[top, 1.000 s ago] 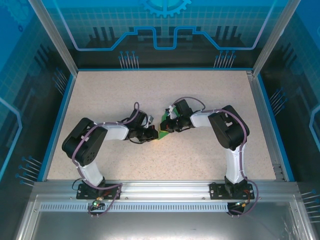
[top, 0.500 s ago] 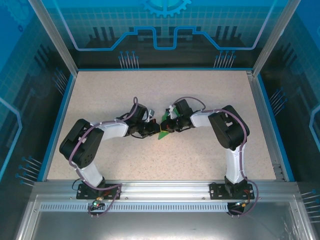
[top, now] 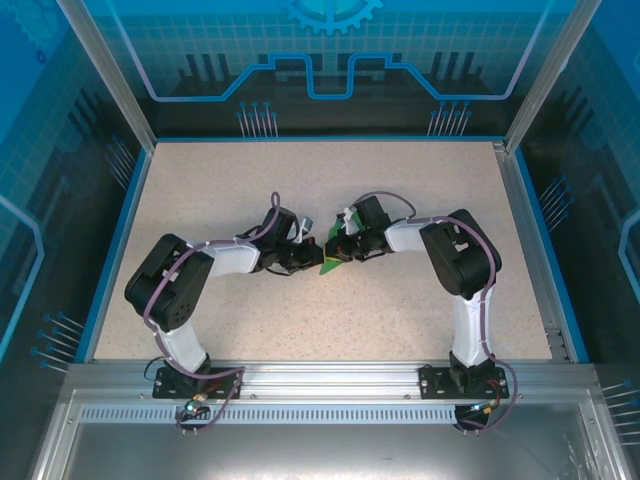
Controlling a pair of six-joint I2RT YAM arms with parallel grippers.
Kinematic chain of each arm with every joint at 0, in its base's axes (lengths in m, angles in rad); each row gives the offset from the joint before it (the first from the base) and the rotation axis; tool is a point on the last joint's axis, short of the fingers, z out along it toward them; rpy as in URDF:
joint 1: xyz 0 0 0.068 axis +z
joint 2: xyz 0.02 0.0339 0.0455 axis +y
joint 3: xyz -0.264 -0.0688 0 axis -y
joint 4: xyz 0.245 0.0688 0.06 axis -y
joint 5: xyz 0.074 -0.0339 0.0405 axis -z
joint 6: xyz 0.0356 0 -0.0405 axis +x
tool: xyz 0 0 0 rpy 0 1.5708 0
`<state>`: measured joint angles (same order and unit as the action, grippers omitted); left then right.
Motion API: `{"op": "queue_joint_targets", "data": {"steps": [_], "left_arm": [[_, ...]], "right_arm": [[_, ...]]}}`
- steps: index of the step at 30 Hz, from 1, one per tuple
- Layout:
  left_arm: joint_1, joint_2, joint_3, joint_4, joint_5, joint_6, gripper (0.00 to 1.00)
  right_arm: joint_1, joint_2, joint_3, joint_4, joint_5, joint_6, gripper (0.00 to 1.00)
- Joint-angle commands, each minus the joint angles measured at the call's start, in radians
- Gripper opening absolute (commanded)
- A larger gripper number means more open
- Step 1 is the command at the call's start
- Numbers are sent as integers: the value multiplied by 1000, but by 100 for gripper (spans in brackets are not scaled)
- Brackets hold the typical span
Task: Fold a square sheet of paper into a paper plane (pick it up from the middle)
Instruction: Fourth fold the wing at the center of the table.
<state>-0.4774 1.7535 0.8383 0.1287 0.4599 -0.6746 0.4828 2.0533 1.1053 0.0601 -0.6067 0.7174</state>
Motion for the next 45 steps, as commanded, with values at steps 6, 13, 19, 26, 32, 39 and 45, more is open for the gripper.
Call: {"op": "queue_joint_targets", "data": {"steps": [6, 13, 19, 26, 32, 39, 45], "left_arm": [[-7, -84, -35, -30, -16, 24, 0], [-20, 34, 3, 24, 14, 3, 0], [-25, 77, 41, 15, 3, 18, 0], [-26, 98, 56, 23, -3, 11, 0], [-24, 141, 63, 7, -43, 33, 0], [-25, 150, 24, -52, -86, 79, 0], [-24, 150, 10, -127, -112, 136, 0]], "right_arm": [[5, 19, -40, -71, 40, -4, 0], [5, 10, -45, -65, 33, -1, 0], [2, 5, -38, -71, 27, -6, 0], [5, 5, -42, -68, 22, -8, 0], [8, -3, -43, -68, 16, -7, 0], [3, -36, -29, -94, 36, -20, 0], [-23, -36, 2, -126, 75, -47, 0]]}}
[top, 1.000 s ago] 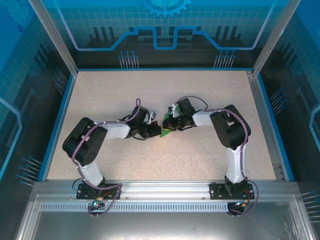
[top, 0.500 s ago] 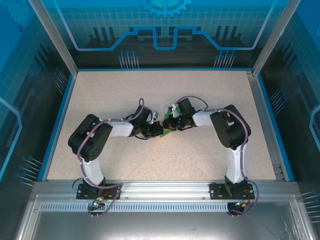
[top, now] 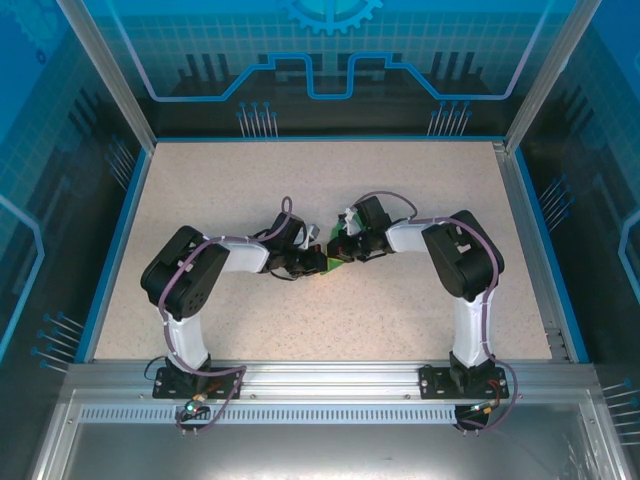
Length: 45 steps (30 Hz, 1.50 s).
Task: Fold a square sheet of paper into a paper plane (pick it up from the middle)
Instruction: Fourth fold the wing at the center of the table.
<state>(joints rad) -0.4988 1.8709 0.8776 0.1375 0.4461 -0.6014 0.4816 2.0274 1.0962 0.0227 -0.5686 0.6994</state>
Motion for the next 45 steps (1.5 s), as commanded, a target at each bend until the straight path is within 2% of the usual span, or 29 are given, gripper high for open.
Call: {"op": "queue_joint_targets", "data": {"steps": [1, 21, 34, 40, 45], "left_arm": [[-4, 32, -32, -138, -100, 67, 0], [0, 45, -48, -200, -106, 120, 0], [1, 12, -59, -234, -104, 132, 0], [2, -9, -51, -241, -87, 125, 0], [0, -13, -12, -241, -38, 109, 0]], "right_arm": [[-28, -6, 17, -88, 38, -32, 0], [-164, 100, 207, -189, 129, -99, 0], [-272, 172, 321, -222, 116, -120, 0], [-310, 174, 366, -243, 99, -133, 0], [-310, 102, 368, -260, 80, -154, 1]]}}
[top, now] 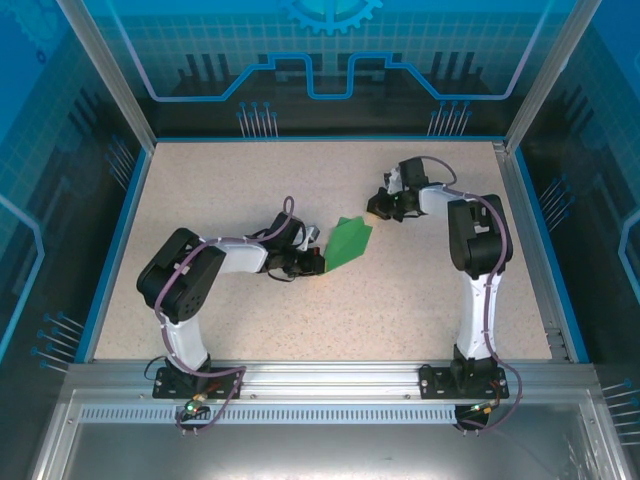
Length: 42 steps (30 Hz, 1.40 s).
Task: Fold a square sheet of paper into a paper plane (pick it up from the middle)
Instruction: Fourth fold the wing at the center of the table, then turn over the paper at the center of the table.
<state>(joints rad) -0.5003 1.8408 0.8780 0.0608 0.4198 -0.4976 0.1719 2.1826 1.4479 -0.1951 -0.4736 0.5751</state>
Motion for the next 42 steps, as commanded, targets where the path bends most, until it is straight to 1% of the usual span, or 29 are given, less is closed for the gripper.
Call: {"op": "queue_joint_targets", "data": {"steps": [1, 5, 10, 14, 18, 19, 22, 25, 30, 34, 42], "left_arm": [[0, 13, -2, -164, -4, 1, 0], [-5, -13, 45, -183, 17, -10, 0], [-6, -53, 116, -236, 11, 2, 0], [-7, -64, 171, -273, -16, 21, 8], [-4, -29, 255, -329, -54, 54, 18], [-2, -15, 271, -335, -59, 61, 18], [0, 30, 316, -359, -84, 90, 18], [3, 39, 313, -340, -131, 118, 18], [16, 85, 340, -337, -117, 140, 18], [20, 109, 348, -323, -105, 152, 19], [37, 142, 352, -331, -120, 161, 17]], "right_arm": [[1, -76, 6, -42, -18, -35, 2], [11, -167, -78, -21, -39, -33, 7], [44, -282, -254, 66, -88, 20, 17], [88, -333, -355, 124, -96, 57, 22], [124, -336, -410, 184, -106, 102, 30], [132, -329, -412, 186, -104, 104, 32], [150, -304, -418, 207, -110, 121, 34], [163, -283, -407, 204, -102, 117, 36], [164, -233, -387, 199, -110, 113, 38], [169, -216, -374, 198, -108, 111, 40], [176, -163, -330, 223, -122, 141, 41]]}}
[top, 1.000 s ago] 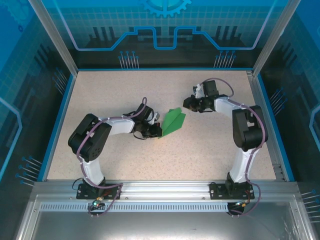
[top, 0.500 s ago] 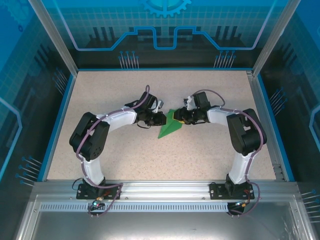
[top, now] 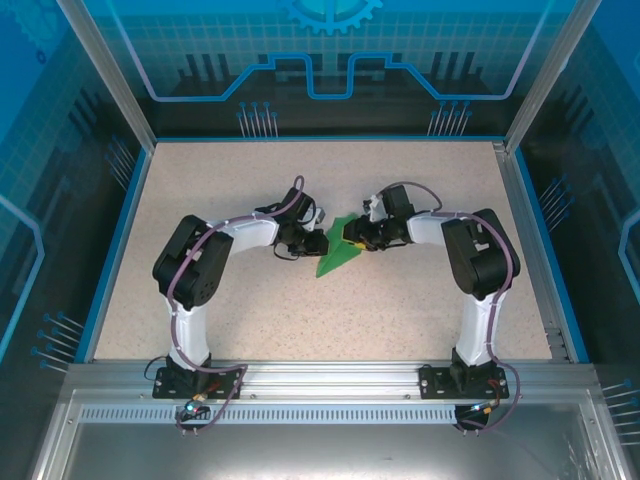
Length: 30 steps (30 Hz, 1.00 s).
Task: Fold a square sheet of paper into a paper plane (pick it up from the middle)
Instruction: Turn over the paper at the center of the table.
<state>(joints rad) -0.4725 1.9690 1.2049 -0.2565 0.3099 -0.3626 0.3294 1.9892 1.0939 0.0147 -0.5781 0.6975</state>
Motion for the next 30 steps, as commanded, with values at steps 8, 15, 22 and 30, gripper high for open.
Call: {"op": "queue_joint_targets", "data": {"steps": [8, 15, 22, 30], "left_arm": [[16, 24, 20, -12, -2, 25, 17], [18, 21, 15, -1, 8, 16, 16], [20, -4, 5, 10, 27, -5, 17], [25, -83, -17, -10, 34, -24, 24]], "right_arm": [[36, 43, 68, 22, -32, 34, 40], [49, 58, 96, 5, -31, 42, 38], [69, 77, 112, -14, -6, 52, 32], [92, 63, 123, -58, 57, 25, 14]]}}
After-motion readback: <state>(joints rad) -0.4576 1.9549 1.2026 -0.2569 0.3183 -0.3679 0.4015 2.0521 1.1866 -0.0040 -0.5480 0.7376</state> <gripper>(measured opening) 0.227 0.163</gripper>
